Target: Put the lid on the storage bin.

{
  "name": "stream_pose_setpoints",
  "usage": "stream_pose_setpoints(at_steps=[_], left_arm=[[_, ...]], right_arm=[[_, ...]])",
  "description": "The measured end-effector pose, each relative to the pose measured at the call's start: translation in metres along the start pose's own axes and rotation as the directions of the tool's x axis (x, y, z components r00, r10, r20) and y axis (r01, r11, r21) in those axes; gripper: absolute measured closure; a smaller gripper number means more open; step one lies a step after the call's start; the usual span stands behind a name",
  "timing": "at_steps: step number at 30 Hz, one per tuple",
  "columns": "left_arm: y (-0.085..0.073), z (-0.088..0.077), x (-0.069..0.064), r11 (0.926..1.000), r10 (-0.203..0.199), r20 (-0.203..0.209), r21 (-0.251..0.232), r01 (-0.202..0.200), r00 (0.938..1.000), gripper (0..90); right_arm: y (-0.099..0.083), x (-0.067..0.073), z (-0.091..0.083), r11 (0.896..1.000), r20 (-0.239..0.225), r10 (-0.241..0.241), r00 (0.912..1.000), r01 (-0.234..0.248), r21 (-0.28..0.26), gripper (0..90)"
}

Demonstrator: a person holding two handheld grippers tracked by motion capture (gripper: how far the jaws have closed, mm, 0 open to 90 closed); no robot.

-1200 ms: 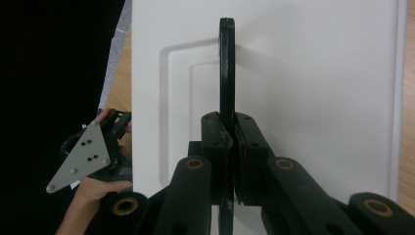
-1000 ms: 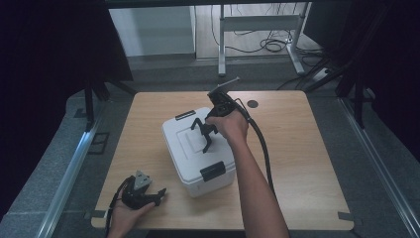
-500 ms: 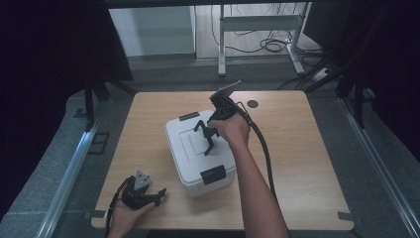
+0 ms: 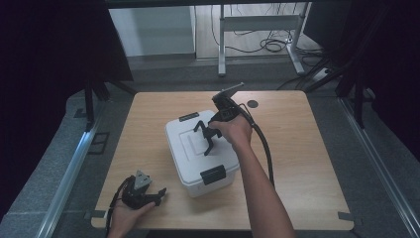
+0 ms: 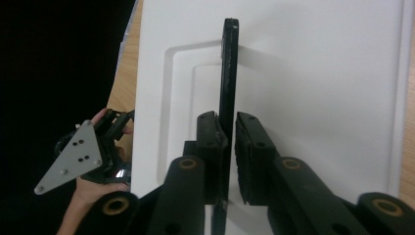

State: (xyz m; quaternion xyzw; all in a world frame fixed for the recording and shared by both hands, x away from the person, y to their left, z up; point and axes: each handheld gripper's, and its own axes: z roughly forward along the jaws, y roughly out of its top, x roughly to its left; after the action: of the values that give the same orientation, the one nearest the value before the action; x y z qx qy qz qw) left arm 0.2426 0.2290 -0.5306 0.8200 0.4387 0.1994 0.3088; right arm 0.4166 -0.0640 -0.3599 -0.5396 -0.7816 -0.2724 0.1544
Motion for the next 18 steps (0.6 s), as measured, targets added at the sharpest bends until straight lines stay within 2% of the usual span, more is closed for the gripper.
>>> stream_pose_setpoints(at_steps=[3, 4, 5, 6, 11, 12, 16, 18], left_arm=[[0.000, 0.000, 0.000, 1.0000, 0.000, -0.003, 0.001, 0.000, 1.0000, 21.3], [0.000, -0.001, -0.001, 1.0000, 0.002, -0.005, 0.002, -0.002, 1.0000, 21.3], [0.000, -0.001, -0.001, 1.0000, 0.002, -0.005, 0.002, -0.002, 1.0000, 21.3], [0.000, -0.001, -0.002, 1.0000, -0.001, -0.006, 0.000, 0.001, 1.0000, 21.3], [0.000, -0.001, -0.004, 0.9999, 0.006, -0.010, 0.009, -0.006, 0.9999, 21.2], [0.000, 0.000, -0.005, 1.0000, 0.004, -0.009, 0.005, -0.004, 1.0000, 21.3], [-0.001, 0.000, -0.004, 0.9998, 0.016, -0.009, 0.012, -0.016, 0.9998, 21.2], [-0.002, 0.000, -0.003, 0.9999, 0.007, -0.009, 0.012, -0.007, 0.9999, 21.3]], right_arm=[[-0.001, -0.002, -0.002, 1.000, -0.002, -0.008, 1.0000, 0.008, -0.009, 73.8], [-0.003, -0.004, -0.008, 0.999, -0.006, -0.015, 0.9999, 0.015, -0.028, 67.8], [-0.003, -0.004, -0.008, 0.999, -0.006, -0.015, 0.9999, 0.015, -0.028, 67.8], [-0.006, -0.005, -0.015, 0.999, -0.013, -0.028, 0.9995, 0.027, -0.047, 62.6], [-0.014, -0.011, -0.031, 0.995, -0.020, -0.052, 0.9984, 0.050, -0.080, 55.8], [-0.020, -0.018, -0.042, 0.991, -0.021, -0.068, 0.9974, 0.065, -0.113, 52.9], [-0.028, -0.029, -0.055, 0.986, -0.009, -0.078, 0.9969, 0.076, -0.145, 50.3], [-0.040, -0.045, -0.065, 0.980, -0.021, -0.079, 0.9967, 0.073, -0.184, 49.9]])
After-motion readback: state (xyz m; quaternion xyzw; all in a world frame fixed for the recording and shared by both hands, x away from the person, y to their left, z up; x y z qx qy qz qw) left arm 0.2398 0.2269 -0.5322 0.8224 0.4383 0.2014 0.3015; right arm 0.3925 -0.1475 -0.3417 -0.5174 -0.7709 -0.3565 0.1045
